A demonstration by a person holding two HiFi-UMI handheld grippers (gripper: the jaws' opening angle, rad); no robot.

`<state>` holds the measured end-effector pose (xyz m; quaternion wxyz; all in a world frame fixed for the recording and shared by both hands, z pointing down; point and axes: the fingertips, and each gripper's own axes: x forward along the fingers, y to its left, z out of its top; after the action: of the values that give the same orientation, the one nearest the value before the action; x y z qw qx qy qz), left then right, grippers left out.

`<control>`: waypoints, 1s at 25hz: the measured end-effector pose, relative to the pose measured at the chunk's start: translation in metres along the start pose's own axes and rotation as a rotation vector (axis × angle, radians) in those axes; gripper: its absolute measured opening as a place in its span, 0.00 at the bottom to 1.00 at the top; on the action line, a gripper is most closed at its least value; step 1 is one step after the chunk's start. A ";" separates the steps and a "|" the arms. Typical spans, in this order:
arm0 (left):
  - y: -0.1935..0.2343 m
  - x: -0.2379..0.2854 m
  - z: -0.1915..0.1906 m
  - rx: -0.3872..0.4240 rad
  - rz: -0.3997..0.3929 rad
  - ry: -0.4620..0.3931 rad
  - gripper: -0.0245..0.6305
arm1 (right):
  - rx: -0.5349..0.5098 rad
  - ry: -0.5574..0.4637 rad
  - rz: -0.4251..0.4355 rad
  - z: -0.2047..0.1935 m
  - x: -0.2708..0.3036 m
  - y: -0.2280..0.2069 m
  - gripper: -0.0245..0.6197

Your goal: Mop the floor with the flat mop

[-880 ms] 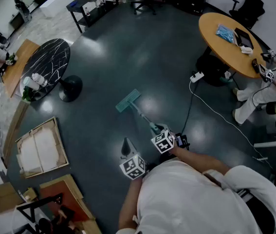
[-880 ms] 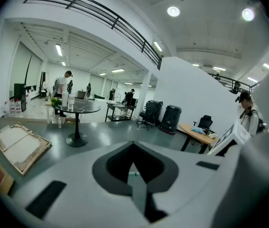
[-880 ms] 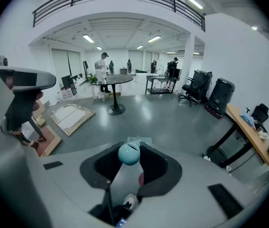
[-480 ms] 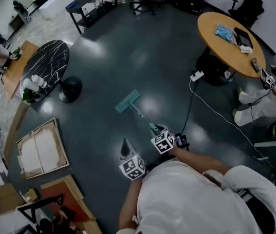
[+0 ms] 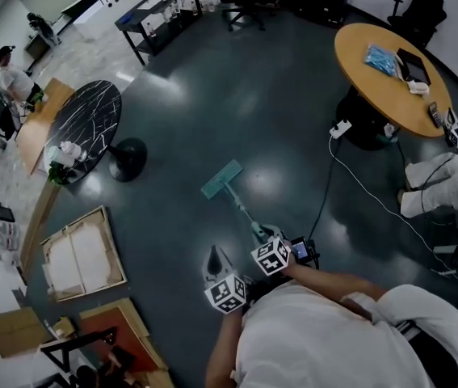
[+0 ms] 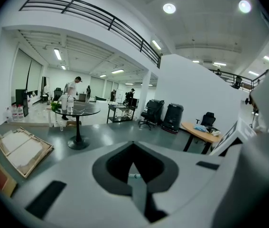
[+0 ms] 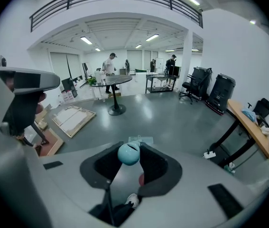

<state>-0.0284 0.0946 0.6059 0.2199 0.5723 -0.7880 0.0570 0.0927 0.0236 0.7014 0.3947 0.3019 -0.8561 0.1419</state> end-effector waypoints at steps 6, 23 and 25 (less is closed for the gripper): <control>0.006 0.022 0.027 0.024 0.031 -0.064 0.05 | 0.005 -0.022 0.020 0.014 0.008 -0.005 0.21; 0.105 0.131 0.074 0.009 -0.020 -0.047 0.05 | 0.022 -0.035 -0.047 0.142 0.152 -0.002 0.21; 0.116 0.139 0.077 -0.004 -0.019 -0.045 0.05 | 0.021 -0.039 -0.060 0.165 0.177 -0.002 0.21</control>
<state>-0.1921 -0.0142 0.6126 0.2035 0.5804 -0.7875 0.0404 -0.0933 -0.1295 0.7292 0.3788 0.3343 -0.8527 0.1330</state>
